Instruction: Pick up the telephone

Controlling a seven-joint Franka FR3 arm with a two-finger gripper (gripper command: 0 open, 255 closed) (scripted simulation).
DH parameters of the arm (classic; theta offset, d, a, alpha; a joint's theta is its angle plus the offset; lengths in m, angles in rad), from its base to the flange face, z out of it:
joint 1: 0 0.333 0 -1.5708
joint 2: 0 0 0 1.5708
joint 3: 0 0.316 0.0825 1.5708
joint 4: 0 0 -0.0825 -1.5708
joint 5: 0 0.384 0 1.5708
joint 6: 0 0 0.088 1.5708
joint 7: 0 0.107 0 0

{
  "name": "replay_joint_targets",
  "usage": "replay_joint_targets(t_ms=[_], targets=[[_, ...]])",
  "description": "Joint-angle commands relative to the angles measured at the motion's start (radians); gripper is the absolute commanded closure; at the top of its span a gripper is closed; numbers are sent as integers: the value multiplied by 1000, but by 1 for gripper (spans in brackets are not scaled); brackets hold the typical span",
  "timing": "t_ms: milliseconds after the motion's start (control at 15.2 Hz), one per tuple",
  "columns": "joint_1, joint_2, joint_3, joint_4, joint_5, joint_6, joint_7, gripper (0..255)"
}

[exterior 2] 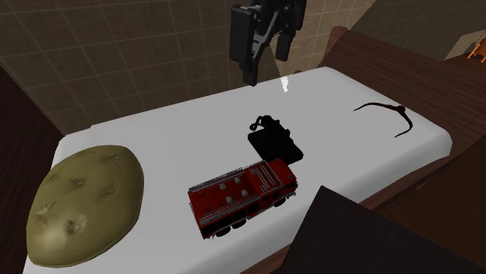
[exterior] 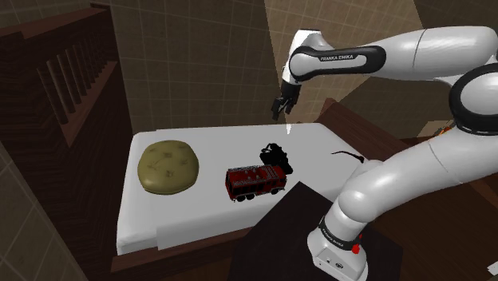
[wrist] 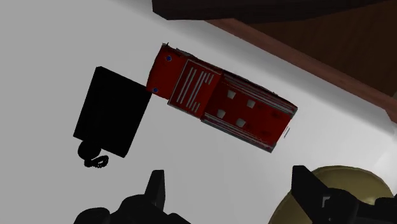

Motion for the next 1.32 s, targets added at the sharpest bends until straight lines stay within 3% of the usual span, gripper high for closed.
replay_joint_targets(t_ms=[0, 594, 924, 1254], targets=[[-9, 56, -32, -10, 0, 63, -18, 0], [-36, 348, -161, 52, 75, 268, -135, 0], [-59, 536, -208, 125, 179, 353, -232, 0], [-114, 732, -213, 227, 309, 406, -338, 0]])
